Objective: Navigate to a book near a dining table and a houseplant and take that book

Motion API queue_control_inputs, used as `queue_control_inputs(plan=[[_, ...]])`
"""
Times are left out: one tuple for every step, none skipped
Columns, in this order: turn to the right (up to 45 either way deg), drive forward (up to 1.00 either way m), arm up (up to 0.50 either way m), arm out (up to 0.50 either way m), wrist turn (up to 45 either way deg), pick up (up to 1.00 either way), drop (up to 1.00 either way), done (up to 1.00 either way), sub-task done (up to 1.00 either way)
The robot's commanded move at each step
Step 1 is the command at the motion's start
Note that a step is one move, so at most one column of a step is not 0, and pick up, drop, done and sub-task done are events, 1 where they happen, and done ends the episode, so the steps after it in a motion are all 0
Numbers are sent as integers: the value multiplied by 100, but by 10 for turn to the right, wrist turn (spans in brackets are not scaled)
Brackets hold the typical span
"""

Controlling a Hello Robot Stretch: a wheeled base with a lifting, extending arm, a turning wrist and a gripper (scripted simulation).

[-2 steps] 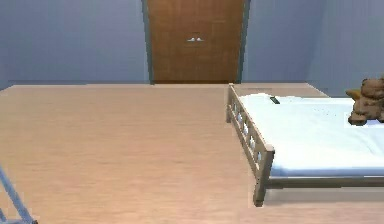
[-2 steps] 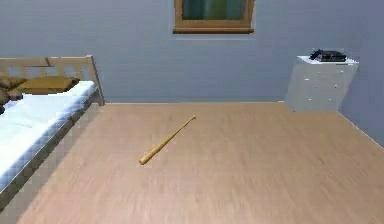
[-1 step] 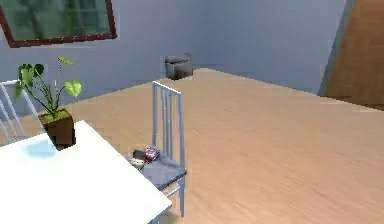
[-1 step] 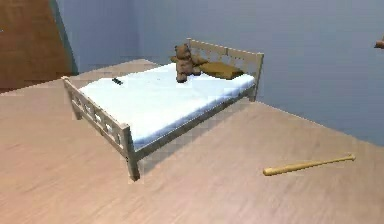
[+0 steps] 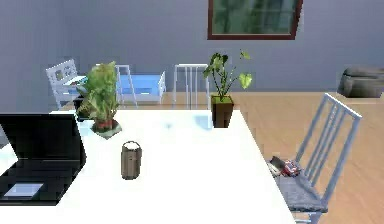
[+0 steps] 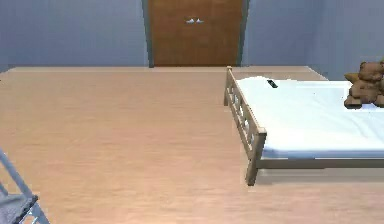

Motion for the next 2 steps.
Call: queue_control_inputs(plan=[[-450, 0, 0, 0, 0, 0, 0, 0, 0], [-150, 0, 0, 0, 0, 0, 0, 0, 0]])
